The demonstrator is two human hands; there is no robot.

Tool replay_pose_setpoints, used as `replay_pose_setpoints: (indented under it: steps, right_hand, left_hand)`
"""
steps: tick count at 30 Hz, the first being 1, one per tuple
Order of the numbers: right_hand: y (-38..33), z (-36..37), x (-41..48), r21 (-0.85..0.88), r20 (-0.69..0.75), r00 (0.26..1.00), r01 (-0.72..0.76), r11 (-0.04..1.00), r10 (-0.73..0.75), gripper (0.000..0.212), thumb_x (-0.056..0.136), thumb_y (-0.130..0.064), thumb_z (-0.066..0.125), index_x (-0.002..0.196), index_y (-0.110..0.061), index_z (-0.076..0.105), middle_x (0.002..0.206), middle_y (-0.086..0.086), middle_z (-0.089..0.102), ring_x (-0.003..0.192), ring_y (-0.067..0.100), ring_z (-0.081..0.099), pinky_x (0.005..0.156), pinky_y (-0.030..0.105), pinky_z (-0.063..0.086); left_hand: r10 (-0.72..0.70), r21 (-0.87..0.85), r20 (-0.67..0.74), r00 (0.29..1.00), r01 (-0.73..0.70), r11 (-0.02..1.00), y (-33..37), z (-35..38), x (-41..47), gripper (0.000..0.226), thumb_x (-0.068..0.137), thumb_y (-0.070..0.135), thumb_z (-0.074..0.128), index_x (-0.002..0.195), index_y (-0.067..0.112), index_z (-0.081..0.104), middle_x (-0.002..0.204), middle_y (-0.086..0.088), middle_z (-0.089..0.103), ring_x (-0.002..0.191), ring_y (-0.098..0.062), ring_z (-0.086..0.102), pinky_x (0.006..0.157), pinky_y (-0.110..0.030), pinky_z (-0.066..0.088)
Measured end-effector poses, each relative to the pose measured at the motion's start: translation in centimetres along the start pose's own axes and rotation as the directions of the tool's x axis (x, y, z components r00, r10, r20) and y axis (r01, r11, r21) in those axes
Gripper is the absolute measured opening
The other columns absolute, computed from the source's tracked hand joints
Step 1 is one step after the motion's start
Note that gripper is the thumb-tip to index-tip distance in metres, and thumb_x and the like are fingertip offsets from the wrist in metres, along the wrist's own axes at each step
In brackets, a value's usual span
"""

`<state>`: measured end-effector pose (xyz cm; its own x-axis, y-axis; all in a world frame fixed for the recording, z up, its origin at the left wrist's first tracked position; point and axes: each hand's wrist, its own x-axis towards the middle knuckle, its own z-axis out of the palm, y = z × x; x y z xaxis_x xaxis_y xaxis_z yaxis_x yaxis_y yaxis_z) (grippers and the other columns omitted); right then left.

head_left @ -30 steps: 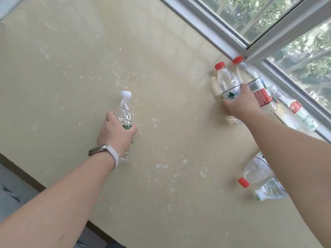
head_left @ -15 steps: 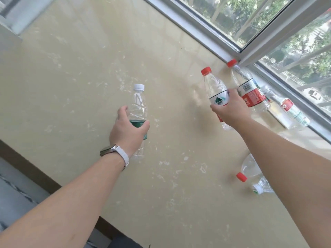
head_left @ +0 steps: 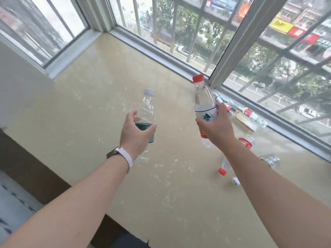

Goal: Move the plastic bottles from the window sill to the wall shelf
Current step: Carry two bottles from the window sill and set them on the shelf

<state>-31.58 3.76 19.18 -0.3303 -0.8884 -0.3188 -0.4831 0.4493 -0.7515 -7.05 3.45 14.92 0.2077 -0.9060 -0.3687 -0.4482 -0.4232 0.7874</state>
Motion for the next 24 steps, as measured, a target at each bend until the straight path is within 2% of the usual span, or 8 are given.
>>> replay_pose_setpoints:
  steps: [3,7,12,17,21,24]
  right_hand:
    - [-1.1,-2.5,-3.5,0.062,-0.016,0.999,0.036,0.997,-0.035,0.049,0.082,-0.018,0.07,0.12,-0.027,0.041,0.086,-0.014,0.055,0.049,-0.006,0.053,0.045,0.004,0.037]
    - [-2.7,-5.3,-7.5,0.136,-0.051,0.995,0.091,0.987,-0.085,0.045,0.084,-0.017,0.071,0.114,-0.028,0.04,0.077,-0.014,0.055,0.045,-0.006,0.052,0.042,0.005,0.037]
    - [-4.8,-7.7,-11.7,0.22,-0.092,0.983,0.175,0.96,-0.158,0.048,0.083,-0.017,0.072,0.118,-0.03,0.042,0.078,-0.013,0.059,0.047,-0.006,0.053,0.045,0.005,0.04]
    - [-6.5,-8.8,-15.2,0.319,-0.151,0.97,0.228,0.92,-0.188,0.05,0.083,-0.017,0.074,0.122,-0.028,0.045,0.087,-0.009,0.061,0.055,-0.008,0.057,0.045,0.007,0.042]
    - [-7.9,-8.7,-17.4,0.318,-0.212,0.954,0.273,0.908,-0.213,0.053,0.08,-0.023,0.077,0.124,-0.028,0.047,0.095,-0.007,0.064,0.076,0.006,0.065,0.051,0.011,0.046]
    - [-9.3,-8.1,-19.0,0.33,-0.267,0.94,0.297,0.896,-0.214,0.052,0.079,-0.024,0.077,0.122,-0.029,0.048,0.095,-0.006,0.065,0.081,0.014,0.067,0.056,0.021,0.052]
  left_hand:
    - [0.069,-0.034,-0.003,0.998,-0.07,0.997,2.8,-1.1,-2.9,0.076,0.076,0.041,0.078,0.14,0.029,0.038,0.122,0.008,0.055,0.106,-0.014,0.06,0.093,-0.037,0.051]
    - [0.148,-0.079,0.006,0.989,-0.147,0.986,5.7,-2.7,-7.0,0.072,0.076,0.039,0.079,0.136,0.03,0.041,0.124,0.009,0.056,0.105,-0.011,0.062,0.093,-0.035,0.052]
    - [0.235,-0.119,0.015,0.972,-0.231,0.966,8.3,-4.8,-11.4,0.069,0.077,0.035,0.079,0.135,0.032,0.041,0.125,0.011,0.056,0.104,-0.005,0.061,0.091,-0.031,0.052]
    - [0.308,-0.158,-0.007,0.951,-0.305,0.939,10.8,-7.5,-14.1,0.072,0.077,0.035,0.08,0.137,0.032,0.041,0.125,0.011,0.055,0.106,-0.007,0.061,0.093,-0.034,0.053]
    - [0.377,-0.197,0.012,0.926,-0.367,0.909,12.0,-10.2,-15.1,0.072,0.077,0.038,0.08,0.136,0.034,0.041,0.123,0.014,0.055,0.106,-0.005,0.06,0.092,-0.036,0.055]
    - [0.447,-0.223,0.051,0.893,-0.426,0.876,12.5,-12.7,-15.1,0.066,0.077,0.037,0.081,0.129,0.04,0.041,0.122,0.016,0.055,0.107,-0.006,0.06,0.091,-0.037,0.056]
